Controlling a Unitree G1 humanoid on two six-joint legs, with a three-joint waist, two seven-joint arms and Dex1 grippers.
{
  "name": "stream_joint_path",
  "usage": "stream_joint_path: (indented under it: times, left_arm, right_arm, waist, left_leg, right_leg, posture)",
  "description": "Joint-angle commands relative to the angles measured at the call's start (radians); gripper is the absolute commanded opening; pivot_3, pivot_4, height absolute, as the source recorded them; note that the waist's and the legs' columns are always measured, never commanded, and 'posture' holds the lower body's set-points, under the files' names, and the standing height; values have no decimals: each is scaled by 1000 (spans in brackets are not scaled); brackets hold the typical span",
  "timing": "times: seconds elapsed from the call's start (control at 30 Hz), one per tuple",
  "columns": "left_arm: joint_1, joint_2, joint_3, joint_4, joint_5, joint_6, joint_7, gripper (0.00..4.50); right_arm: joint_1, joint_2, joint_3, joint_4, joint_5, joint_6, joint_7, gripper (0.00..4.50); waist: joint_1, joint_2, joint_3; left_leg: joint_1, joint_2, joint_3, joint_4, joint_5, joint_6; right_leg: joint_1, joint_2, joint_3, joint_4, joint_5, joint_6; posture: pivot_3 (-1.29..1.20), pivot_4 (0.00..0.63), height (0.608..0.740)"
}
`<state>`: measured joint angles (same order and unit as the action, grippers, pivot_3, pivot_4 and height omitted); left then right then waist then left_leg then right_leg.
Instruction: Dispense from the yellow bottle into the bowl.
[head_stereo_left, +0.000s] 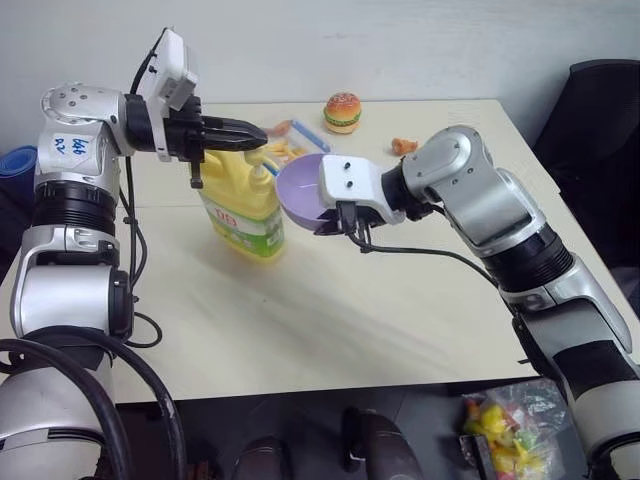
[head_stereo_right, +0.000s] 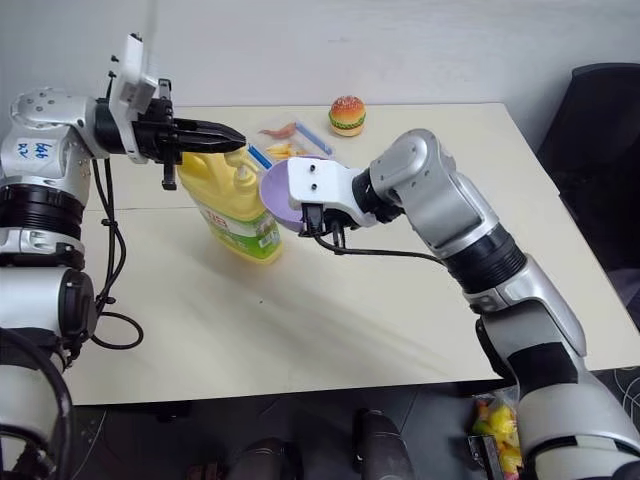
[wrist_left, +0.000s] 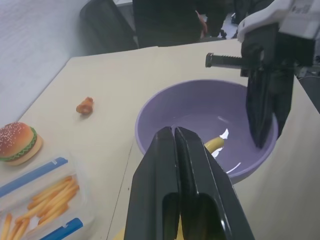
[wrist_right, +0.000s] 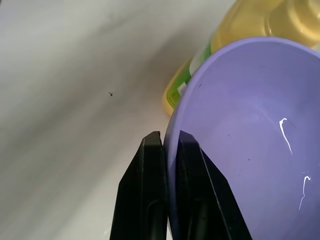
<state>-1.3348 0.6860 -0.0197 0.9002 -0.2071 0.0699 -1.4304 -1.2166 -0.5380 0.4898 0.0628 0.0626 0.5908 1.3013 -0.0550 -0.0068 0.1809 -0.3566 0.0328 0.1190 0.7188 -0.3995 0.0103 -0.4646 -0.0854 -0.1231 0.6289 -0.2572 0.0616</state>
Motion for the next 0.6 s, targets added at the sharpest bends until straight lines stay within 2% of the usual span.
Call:
stream_joint_path:
  times: [0.03, 0.3, 0.6]
  left_arm:
    - [2, 19, 10, -12, 20, -40, 2, 93]
    - [43, 9, -15, 10, 83, -133, 28, 93]
    - [57, -4, -31, 17, 102, -160, 37, 93]
  right_arm:
    - [-45, 2, -60, -63, 39, 45, 14, 0]
    - [-56, 2, -66, -83, 60, 86, 16, 0]
    - [-46, -6, -58, -93, 60, 88, 20, 0]
  waist:
    - [0, 0, 0]
    - [0, 0, 0]
    - [1, 0, 0]
  left_leg:
    - [0, 0, 0, 0, 0, 0]
    - [0, -1, 0, 1, 0, 0]
    - [1, -2, 0, 2, 1, 1]
  right_leg:
    - [0, 0, 0, 0, 0, 0]
    - [0, -1, 0, 1, 0, 0]
    - [0, -4, -1, 4, 0, 0]
  posture:
    - [0, 150, 740]
    - [0, 150, 740]
    - [0, 150, 740]
